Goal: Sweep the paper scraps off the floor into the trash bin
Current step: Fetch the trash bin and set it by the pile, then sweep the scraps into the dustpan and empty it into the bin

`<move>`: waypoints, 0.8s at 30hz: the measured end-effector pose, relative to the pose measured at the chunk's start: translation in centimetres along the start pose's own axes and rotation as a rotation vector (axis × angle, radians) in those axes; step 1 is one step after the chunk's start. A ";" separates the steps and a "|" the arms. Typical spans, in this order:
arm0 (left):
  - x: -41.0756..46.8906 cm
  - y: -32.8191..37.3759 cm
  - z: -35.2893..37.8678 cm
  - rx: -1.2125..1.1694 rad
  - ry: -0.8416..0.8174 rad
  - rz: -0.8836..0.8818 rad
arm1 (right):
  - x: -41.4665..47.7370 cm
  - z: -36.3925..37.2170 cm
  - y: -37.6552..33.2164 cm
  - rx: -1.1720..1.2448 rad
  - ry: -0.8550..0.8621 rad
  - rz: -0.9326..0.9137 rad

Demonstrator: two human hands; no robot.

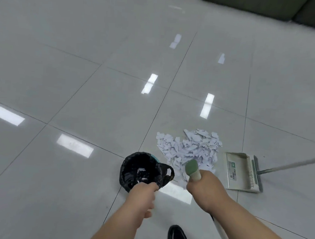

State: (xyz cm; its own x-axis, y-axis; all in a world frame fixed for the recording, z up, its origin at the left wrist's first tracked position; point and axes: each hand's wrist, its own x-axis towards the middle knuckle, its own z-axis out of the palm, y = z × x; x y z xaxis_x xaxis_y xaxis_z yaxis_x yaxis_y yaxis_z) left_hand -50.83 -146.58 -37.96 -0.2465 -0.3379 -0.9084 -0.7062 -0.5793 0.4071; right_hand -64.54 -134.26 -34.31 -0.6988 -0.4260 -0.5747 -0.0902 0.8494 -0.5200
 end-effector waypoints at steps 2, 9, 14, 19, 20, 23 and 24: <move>-4.8 1.2 -0.2 0.015 -0.028 0.041 | -4.0 -2.8 -0.3 0.028 0.055 -0.012; -20.3 3.0 0.3 0.075 -0.100 0.229 | -17.6 -12.1 -1.6 0.171 0.172 -0.128; -28.9 3.3 2.9 0.195 -0.079 0.379 | -24.3 -16.8 -0.5 0.217 0.203 -0.180; -33.5 1.5 8.2 0.255 -0.109 0.444 | -27.2 -20.7 4.3 0.252 0.207 -0.193; -34.0 1.0 9.6 0.258 -0.116 0.442 | -27.6 -21.5 5.8 0.257 0.208 -0.182; -34.3 -0.6 15.3 0.273 -0.143 0.435 | -28.0 -24.4 10.9 0.289 0.207 -0.180; -34.2 -1.3 17.4 0.272 -0.145 0.429 | -28.2 -25.5 12.8 0.297 0.204 -0.171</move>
State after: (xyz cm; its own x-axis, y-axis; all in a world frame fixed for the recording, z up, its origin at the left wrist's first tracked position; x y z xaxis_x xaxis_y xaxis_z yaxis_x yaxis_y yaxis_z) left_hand -53.08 -121.36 -9.06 -0.6273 -0.3850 -0.6769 -0.6632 -0.1915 0.7235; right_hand -64.06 -103.45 -8.64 -0.8207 -0.4573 -0.3424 -0.0287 0.6317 -0.7747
